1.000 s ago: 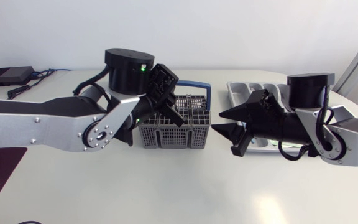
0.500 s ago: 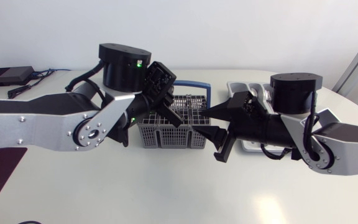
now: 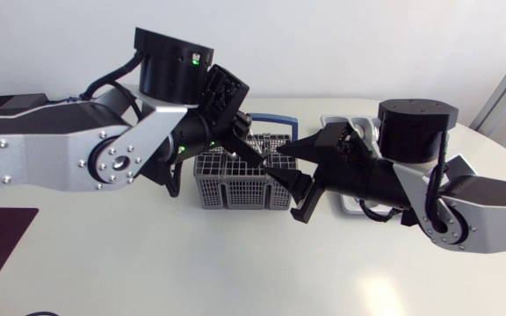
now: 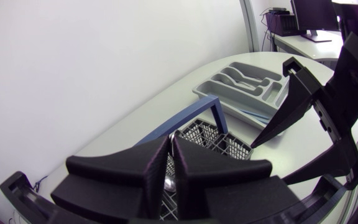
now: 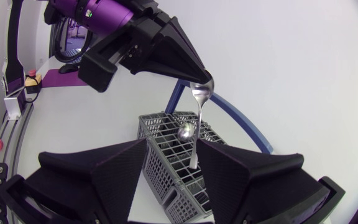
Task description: Unload the cutlery basket into the drawer organizer.
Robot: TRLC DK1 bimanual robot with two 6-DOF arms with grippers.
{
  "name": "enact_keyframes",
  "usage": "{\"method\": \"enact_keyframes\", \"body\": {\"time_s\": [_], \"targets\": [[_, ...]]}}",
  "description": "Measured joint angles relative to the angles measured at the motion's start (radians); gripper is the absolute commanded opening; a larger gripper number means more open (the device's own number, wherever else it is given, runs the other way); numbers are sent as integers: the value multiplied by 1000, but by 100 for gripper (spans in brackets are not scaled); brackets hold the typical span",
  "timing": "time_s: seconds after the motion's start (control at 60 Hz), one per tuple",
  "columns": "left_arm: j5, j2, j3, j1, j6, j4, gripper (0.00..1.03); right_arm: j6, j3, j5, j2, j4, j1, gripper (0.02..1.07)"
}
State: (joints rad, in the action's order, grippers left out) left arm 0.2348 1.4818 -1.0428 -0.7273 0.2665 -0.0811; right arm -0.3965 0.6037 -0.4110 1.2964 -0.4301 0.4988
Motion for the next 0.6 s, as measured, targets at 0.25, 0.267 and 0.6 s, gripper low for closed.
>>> {"method": "enact_keyframes", "body": {"time_s": [0.25,0.267,0.6], "targets": [[-60,0,-30,8,-63,58,14,7,0,63,5,-26,15,61],[-62,0,-32,9,-65,59,14,7,0,69,8,-27,16,61],[-75,0,-56,7,-92,92,14,27,23,100,50,-41,17,52]]}}
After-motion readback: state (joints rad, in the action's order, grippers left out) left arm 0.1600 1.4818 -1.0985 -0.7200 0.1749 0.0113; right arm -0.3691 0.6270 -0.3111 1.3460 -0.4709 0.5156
